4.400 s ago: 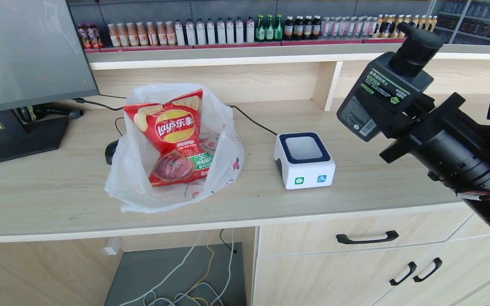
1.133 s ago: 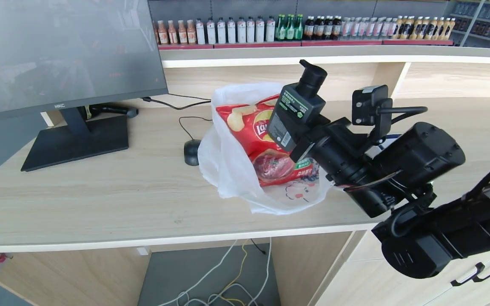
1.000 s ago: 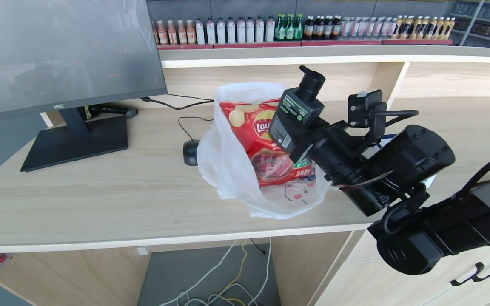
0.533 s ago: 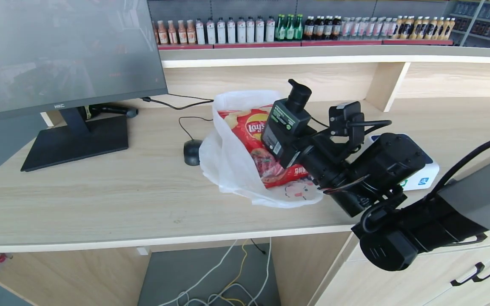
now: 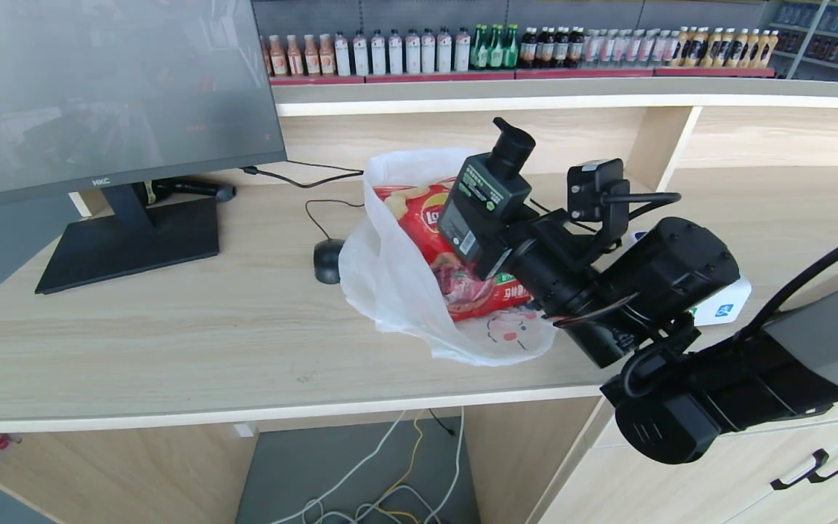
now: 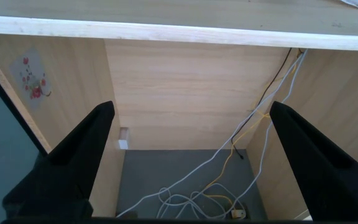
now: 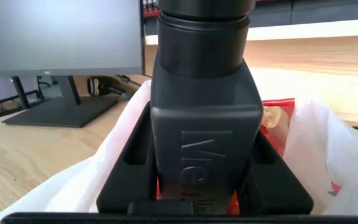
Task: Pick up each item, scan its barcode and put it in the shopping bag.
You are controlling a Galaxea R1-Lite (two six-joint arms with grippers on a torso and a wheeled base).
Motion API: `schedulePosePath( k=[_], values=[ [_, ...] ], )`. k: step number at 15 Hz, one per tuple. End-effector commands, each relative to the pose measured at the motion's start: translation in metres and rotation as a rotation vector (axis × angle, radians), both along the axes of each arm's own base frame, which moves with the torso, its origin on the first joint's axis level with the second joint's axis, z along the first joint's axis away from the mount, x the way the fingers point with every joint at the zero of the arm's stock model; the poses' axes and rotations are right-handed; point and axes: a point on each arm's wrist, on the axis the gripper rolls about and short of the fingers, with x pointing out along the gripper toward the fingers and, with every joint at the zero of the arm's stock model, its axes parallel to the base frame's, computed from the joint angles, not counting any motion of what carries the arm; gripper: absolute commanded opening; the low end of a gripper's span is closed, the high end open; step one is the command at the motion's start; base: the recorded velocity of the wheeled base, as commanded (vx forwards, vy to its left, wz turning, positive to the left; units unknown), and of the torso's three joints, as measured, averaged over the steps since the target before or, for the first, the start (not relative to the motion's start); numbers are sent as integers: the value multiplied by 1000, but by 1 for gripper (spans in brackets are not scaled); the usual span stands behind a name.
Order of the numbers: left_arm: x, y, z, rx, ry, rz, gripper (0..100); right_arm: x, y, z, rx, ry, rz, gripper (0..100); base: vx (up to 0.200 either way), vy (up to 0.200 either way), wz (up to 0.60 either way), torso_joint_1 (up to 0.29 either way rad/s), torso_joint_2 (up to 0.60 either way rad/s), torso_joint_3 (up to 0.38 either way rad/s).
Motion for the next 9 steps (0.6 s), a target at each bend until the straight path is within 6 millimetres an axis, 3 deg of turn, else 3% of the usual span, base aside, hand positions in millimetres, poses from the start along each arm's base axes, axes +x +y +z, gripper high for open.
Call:
schedulePosePath(
  k=[1,5,9],
  values=[
    [0,0,0,0,0,2,100,-13,9,9,36,-4,56,0,0,0,0,0,0,0],
    [0,0,0,0,0,0,100,-5,26,-12,27,48,63,0,0,0,0,0,0,0],
    [0,0,0,0,0,0,100,-1,26,-19,59,95,15,0,0,0,0,0,0,0]
  ],
)
